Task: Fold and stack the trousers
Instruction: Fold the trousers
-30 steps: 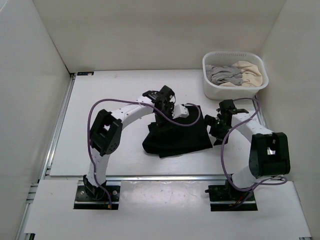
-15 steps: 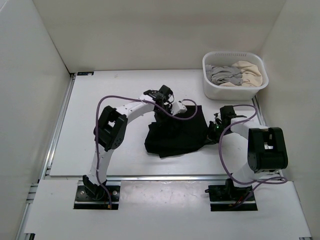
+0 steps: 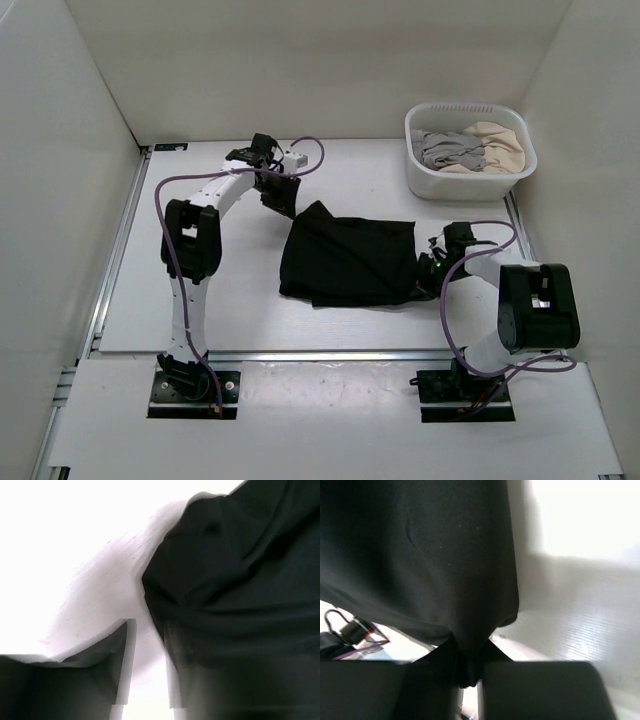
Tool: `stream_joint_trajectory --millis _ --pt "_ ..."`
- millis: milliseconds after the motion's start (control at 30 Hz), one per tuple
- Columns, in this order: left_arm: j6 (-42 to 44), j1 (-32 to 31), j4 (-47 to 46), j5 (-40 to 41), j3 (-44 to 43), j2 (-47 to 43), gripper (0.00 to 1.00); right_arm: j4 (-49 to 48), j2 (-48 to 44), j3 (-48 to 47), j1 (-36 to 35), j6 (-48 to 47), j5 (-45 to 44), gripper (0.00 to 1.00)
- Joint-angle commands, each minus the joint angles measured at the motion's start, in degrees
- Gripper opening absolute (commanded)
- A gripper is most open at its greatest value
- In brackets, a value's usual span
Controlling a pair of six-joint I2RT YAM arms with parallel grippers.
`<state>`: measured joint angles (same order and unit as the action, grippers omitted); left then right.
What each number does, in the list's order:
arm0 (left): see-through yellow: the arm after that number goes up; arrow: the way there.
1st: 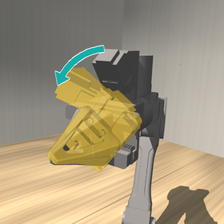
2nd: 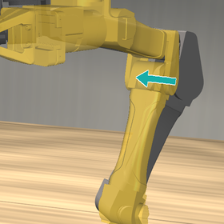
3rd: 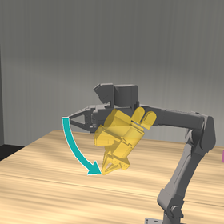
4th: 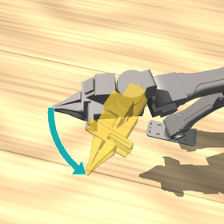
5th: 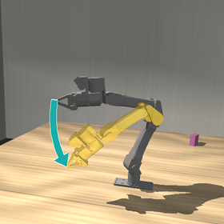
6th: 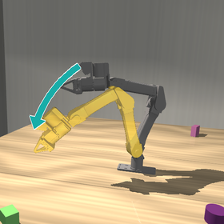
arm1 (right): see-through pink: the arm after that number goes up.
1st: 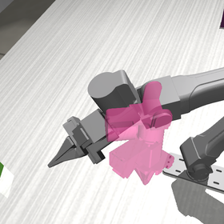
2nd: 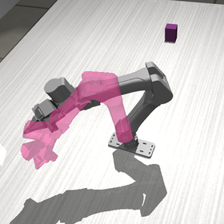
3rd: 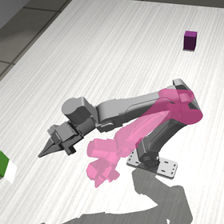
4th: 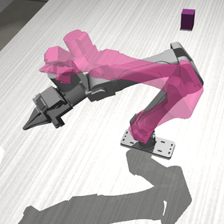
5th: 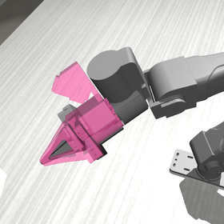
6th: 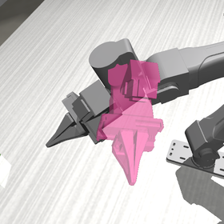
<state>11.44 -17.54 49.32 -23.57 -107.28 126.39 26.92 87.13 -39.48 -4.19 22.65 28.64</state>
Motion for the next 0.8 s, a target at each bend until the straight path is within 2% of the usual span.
stream_joint_trajectory --millis 0,67,100,200,267,367,400,500,567,633,767 --pt "-2.39 -1.0 -0.01 0.36 0.06 -0.35 0.6 5.16 -1.62 -0.49 0.14 -2.7 0.36 0.32" --pt "-2.39 0.57 -0.01 1.77 0.06 -0.35 0.81 8.22 -2.31 -2.17 0.14 -4.54 -0.77 0.66" --pt "-2.39 1.19 -0.01 1.78 0.06 -1.05 0.9 9.2 -2.93 -3.31 0.14 -4.55 -1.57 0.7" --pt "-0.64 3.13 2.88 0.29 -1.0 -3.94 0.9 13.67 -4.07 -9.8 0.75 -6.65 -3.94 0.82" --pt "3.82 3.13 5.07 -0.33 1.45 -6.58 0.91 15.7 -4.08 -16.63 1.37 -6.66 -6.48 0.87" --pt "9.01 -0.38 5.08 -1.73 13.21 -14.22 0.94 16.24 -1.28 -22.9 2.08 -6.66 -12.79 0.9" --pt "10.34 -2.48 4.48 -2.96 19.77 -16.24 1.0 15.63 0.3 -26.49 2.6 -6.14 -13.43 0.9" --pt "13.51 -8.53 0.27 -0.52 30.16 -23.89 1.0 12.82 9.26 -31.43 3.13 -6.13 -12.74 0.9" --pt "14.05 -11.19 -4.31 1.68 33.09 -27.15 1.0 12.81 16.82 -36.17 3.13 -6.13 -9.94 0.86" --pt "13.35 -12.86 -5.81 3.01 33.81 -26.03 1.0 12.81 21.04 -37.94 3.13 -6.13 -9.4 0.84" --pt "11.32 -13.39 -7.48 3.53 34.42 -22.07 1.0 8.61 22.99 -37.95 2.6 -4.47 -12.11 0.81"
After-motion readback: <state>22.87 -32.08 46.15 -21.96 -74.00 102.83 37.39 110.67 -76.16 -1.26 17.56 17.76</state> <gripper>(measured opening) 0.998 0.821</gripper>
